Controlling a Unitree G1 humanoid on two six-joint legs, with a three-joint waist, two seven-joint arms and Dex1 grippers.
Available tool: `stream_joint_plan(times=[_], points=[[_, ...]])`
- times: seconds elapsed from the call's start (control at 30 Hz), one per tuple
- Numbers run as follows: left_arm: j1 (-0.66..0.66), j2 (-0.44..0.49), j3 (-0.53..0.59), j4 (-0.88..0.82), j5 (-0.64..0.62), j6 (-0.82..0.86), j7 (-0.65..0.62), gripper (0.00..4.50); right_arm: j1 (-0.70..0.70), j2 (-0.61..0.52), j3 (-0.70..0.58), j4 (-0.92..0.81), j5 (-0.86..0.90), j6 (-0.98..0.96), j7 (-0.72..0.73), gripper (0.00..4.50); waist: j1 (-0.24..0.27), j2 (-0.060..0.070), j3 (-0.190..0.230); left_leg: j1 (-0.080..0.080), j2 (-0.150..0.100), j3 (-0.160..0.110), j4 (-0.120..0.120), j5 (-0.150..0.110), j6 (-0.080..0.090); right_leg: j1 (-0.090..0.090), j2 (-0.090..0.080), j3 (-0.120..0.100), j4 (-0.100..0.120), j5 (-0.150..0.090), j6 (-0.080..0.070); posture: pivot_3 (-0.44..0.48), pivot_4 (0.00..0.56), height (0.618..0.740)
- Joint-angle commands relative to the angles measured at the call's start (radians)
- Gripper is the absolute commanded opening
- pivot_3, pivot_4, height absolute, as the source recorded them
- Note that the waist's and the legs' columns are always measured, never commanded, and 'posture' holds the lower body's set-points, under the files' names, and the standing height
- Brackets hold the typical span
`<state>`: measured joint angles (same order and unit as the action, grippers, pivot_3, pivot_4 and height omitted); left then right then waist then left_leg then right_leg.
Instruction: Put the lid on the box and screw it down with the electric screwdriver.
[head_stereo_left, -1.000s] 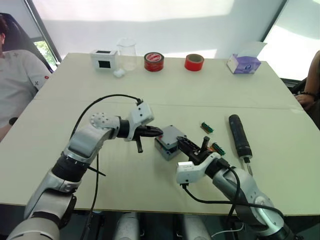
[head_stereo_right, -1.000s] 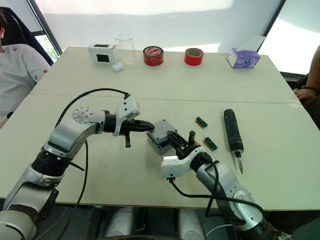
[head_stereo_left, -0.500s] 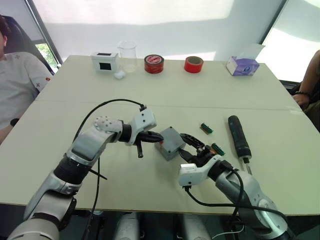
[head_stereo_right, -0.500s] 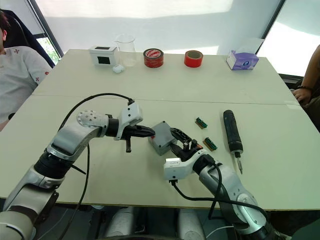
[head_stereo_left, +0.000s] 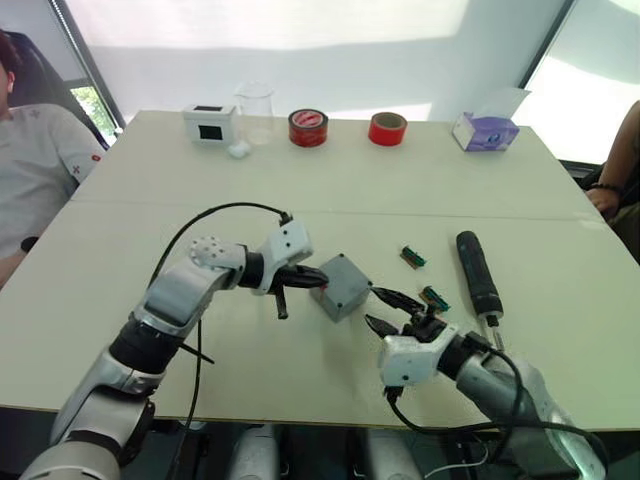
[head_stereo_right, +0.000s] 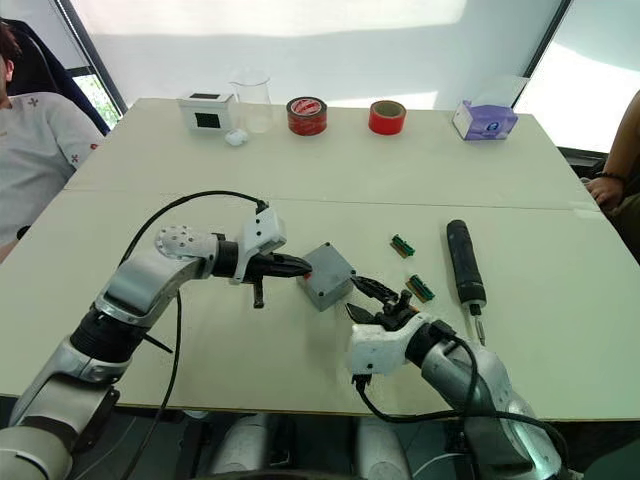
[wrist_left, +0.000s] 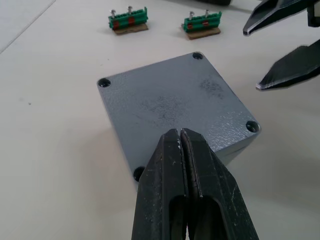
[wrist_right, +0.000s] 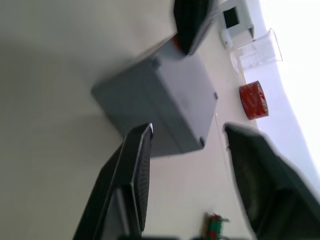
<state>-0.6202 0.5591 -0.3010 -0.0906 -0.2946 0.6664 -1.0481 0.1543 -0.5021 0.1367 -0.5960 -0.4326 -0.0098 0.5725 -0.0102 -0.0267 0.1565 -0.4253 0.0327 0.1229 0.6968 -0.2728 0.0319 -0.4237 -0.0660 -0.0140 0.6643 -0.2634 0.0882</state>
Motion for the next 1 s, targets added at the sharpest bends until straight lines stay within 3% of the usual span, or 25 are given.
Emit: stream_joint_plan(times=[0.03, 0.1, 0.3, 0.43, 0.57, 0.7, 1.0], points=[[-0.023, 0.010, 0.112, 0.024, -0.094, 0.037, -0.036, 0.00, -0.031, -0.004, -0.069, -0.046, 0.175, 0.116, 0.082, 0.65, -0.001, 0.000, 0.001, 0.000, 0.000, 0.000, 0.000, 0.000, 0.000, 0.000, 0.000, 0.000, 0.000, 0.000, 0.000, 0.000, 0.150, 0.715], [-0.044, 0.015, 0.173, 0.052, -0.142, 0.075, -0.037, 0.00, -0.051, -0.013, -0.100, -0.041, 0.262, 0.201, 0.129, 0.02, 0.001, 0.001, 0.001, 0.000, 0.000, 0.000, 0.000, 0.000, 0.001, -0.001, 0.000, 0.000, 0.000, 0.000, 0.000, 0.000, 0.150, 0.715], [-0.100, 0.006, 0.233, 0.155, -0.146, 0.087, 0.008, 0.00, -0.069, -0.021, -0.077, -0.126, 0.441, 0.477, 0.207, 0.02, 0.004, 0.001, 0.001, -0.001, -0.001, -0.001, 0.000, -0.001, 0.001, -0.001, -0.001, 0.000, 0.000, 0.000, 0.000, 0.000, 0.150, 0.715], [-0.127, -0.061, 0.127, 0.411, 0.014, -0.111, 0.058, 0.00, -0.104, -0.037, 0.031, -0.142, 0.489, 0.643, 0.225, 0.02, 0.003, 0.001, 0.001, -0.001, -0.001, -0.001, 0.000, -0.001, 0.002, -0.001, -0.001, 0.000, 0.000, 0.000, 0.000, 0.000, 0.150, 0.715], [-0.129, -0.120, 0.097, 0.457, 0.048, -0.165, 0.053, 0.00, -0.159, -0.036, 0.067, -0.104, 0.494, 0.720, 0.192, 0.02, 0.004, 0.000, 0.002, -0.004, -0.002, 0.000, 0.000, -0.002, 0.003, -0.004, -0.006, -0.002, 0.000, 0.000, -0.001, 0.000, 0.150, 0.715], [-0.089, -0.141, 0.077, 0.424, 0.059, -0.157, 0.047, 0.00, -0.236, -0.059, 0.124, -0.035, 0.461, 0.715, 0.181, 0.02, -0.001, 0.001, 0.002, -0.005, -0.003, 0.000, 0.000, -0.002, 0.004, -0.005, -0.011, -0.003, -0.001, 0.000, -0.001, 0.000, 0.150, 0.715], [0.052, -0.119, 0.077, 0.150, 0.017, -0.003, 0.049, 0.00, -0.365, -0.065, 0.101, 0.087, 0.458, 0.696, 0.134, 0.02, -0.001, 0.002, 0.002, -0.005, -0.003, -0.001, -0.001, -0.003, 0.003, -0.005, -0.021, -0.019, -0.001, 0.000, -0.004, 0.000, 0.150, 0.715]])
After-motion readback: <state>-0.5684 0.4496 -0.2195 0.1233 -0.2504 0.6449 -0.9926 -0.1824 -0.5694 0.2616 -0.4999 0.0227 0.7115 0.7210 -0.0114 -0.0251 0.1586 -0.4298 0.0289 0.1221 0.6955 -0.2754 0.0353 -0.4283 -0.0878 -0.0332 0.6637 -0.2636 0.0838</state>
